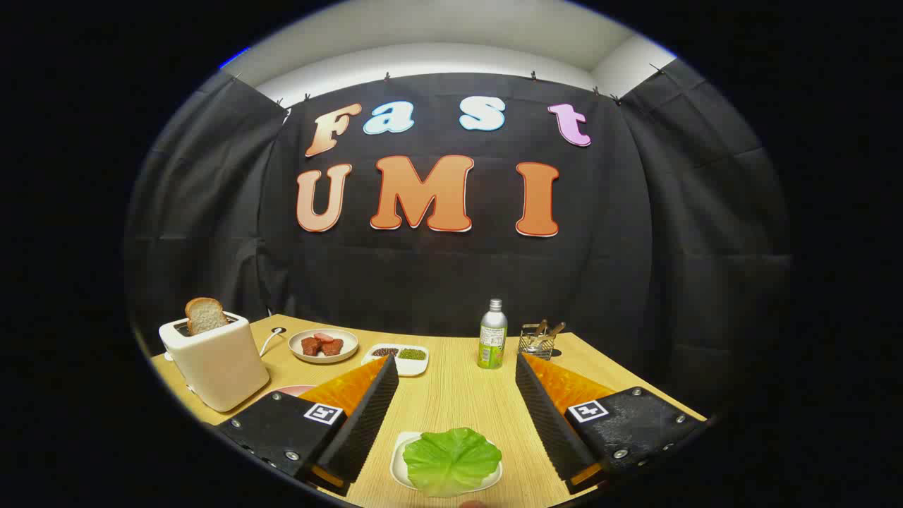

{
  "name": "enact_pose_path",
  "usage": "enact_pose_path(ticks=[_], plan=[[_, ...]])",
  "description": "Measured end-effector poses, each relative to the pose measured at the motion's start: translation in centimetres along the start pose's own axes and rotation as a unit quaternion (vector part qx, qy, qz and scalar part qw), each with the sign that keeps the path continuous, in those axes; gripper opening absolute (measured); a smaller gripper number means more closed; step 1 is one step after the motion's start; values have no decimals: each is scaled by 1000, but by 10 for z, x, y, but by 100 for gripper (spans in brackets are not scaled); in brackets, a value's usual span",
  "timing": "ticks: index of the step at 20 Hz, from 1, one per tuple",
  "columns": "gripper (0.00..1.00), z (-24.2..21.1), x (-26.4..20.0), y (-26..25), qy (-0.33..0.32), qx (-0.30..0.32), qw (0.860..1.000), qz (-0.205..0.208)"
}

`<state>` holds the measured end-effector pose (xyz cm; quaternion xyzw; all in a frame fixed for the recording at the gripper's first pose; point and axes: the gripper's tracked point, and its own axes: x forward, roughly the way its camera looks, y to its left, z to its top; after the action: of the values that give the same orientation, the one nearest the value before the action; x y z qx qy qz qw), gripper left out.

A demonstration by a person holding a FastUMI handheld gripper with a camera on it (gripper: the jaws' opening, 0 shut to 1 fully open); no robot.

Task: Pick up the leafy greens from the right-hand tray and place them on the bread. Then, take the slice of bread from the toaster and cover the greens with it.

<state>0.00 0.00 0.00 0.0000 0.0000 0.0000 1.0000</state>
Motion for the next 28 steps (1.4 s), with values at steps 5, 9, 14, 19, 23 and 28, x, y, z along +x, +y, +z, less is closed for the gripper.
enact_pose_path(ticks=[5,9,14,19,23,28], plan=[[100,-9,1,1,13,5,1000,3],[100,-10,2,1,14,-1,1000,3],[100,-16,6,2,22,-3,1000,4],[100,-37,12,5,55,-3,998,8],[100,-69,17,9,107,1,994,11],[100,-112,22,12,174,-5,985,14]])
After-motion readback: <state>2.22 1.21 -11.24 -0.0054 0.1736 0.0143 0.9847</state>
